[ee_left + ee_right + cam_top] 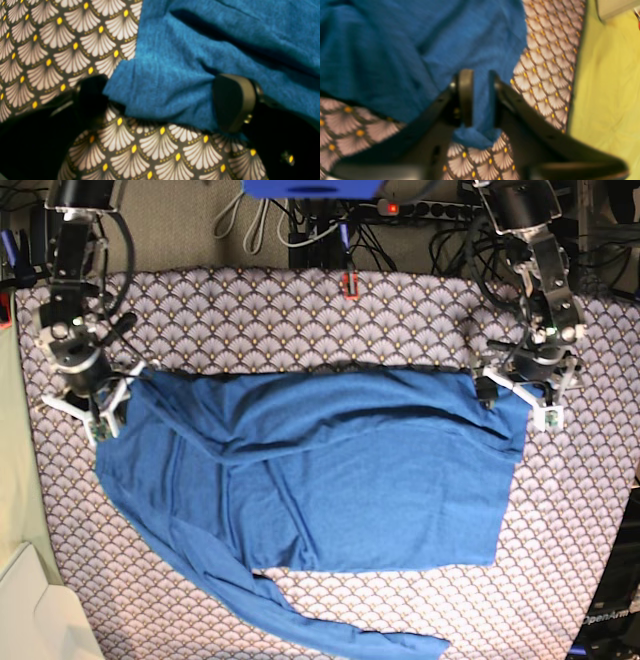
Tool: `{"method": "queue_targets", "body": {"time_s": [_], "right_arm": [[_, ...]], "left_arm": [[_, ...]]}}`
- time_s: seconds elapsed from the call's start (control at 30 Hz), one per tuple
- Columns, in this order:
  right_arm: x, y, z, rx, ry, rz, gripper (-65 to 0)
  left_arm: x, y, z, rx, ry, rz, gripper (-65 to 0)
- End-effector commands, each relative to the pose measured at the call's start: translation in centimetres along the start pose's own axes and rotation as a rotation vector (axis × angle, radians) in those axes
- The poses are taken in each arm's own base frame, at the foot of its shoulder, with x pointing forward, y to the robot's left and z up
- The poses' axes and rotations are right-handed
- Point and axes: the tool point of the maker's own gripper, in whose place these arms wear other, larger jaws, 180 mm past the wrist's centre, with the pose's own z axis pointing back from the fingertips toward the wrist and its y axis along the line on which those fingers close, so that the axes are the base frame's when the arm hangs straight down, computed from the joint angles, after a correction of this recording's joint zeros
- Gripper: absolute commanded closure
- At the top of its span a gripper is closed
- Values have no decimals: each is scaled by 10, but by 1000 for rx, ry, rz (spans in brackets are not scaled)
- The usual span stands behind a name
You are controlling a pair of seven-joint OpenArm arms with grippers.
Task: Fold the T-shirt properly
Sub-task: 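Regrasp the shirt edge with both grippers at its two corners, then pull both held corners back toward the robot, stretching the shirt flat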
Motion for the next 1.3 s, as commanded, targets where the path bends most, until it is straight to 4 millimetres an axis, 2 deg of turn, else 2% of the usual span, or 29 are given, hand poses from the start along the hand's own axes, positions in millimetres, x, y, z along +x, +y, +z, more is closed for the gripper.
{"method": "queue_targets", "body": {"time_s": [0.0, 0.07, 0.17, 0.33, 0.5, 0.6, 0.73, 0.83, 0.97, 1.03, 1.17, 1.27], "right_arm": [[9, -5, 3, -6, -35, 10, -190], [-2, 0, 5, 6, -14, 9, -231], [-12, 5, 7, 17, 5, 11, -256], [-14, 6, 7, 19, 11, 9, -257], [-26, 9, 3, 30, 42, 0, -256], [-29, 3, 4, 25, 52, 12, -257], [-34, 4, 6, 28, 61, 17, -259], [-35, 3, 7, 26, 63, 20, -260], [-46, 6, 11, 34, 86, 30, -260], [-46, 5, 12, 33, 88, 30, -260], [-51, -10, 15, -7, 96, 6, -260], [-46, -15, 19, -11, 71, -24, -260]], "left_arm": [[0, 1, 0, 3, 16, -20, -646], [1, 1, 0, 3, 15, -20, -647], [1, 1, 0, 3, 18, -20, -647], [0, 0, 0, 2, 22, -21, -646], [-1, 0, 0, 1, 24, -22, -645], [-1, -17, -3, -37, 27, -58, -631], [-2, -31, -4, -74, 34, -122, -522], [-1, -37, -5, -84, 39, -131, -355], [-1, -35, -5, -77, 40, -128, -100], [-1, -34, -5, -74, 40, -128, -6], [-4, -33, -5, -72, 47, -132, -23], [-5, -33, -5, -71, 49, -134, -4]]}}
